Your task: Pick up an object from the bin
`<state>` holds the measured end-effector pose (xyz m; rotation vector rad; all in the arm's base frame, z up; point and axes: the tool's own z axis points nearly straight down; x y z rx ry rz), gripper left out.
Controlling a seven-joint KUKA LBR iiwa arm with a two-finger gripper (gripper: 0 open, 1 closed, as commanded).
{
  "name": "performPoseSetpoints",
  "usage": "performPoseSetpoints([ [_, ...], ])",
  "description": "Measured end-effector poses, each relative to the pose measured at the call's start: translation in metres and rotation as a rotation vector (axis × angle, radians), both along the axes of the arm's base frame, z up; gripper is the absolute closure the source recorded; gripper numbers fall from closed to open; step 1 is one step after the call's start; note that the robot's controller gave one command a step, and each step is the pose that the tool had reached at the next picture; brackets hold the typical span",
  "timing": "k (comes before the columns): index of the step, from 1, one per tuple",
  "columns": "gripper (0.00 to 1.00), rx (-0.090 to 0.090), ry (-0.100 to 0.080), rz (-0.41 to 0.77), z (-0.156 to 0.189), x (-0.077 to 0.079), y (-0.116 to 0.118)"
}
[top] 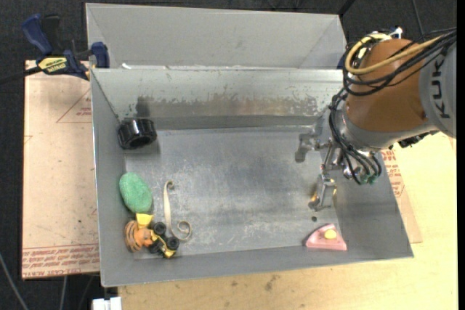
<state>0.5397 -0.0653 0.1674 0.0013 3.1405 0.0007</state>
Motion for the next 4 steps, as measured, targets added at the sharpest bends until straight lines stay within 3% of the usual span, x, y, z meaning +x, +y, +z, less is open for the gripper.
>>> performPoseSetpoints([
  [1, 0.00, 0.002, -0.002, 0.059, 0.000, -0.014, -0.013],
  [2, 0.00, -0.002, 0.002, 0.234, -0.015, -0.029, -0.040],
  [3, 0.00, 0.001, 0.000, 0.086, -0.023, -0.025, -0.044],
  [4, 0.00, 0.000, 0.000, -0.078, -0.048, -0.033, -0.046],
])
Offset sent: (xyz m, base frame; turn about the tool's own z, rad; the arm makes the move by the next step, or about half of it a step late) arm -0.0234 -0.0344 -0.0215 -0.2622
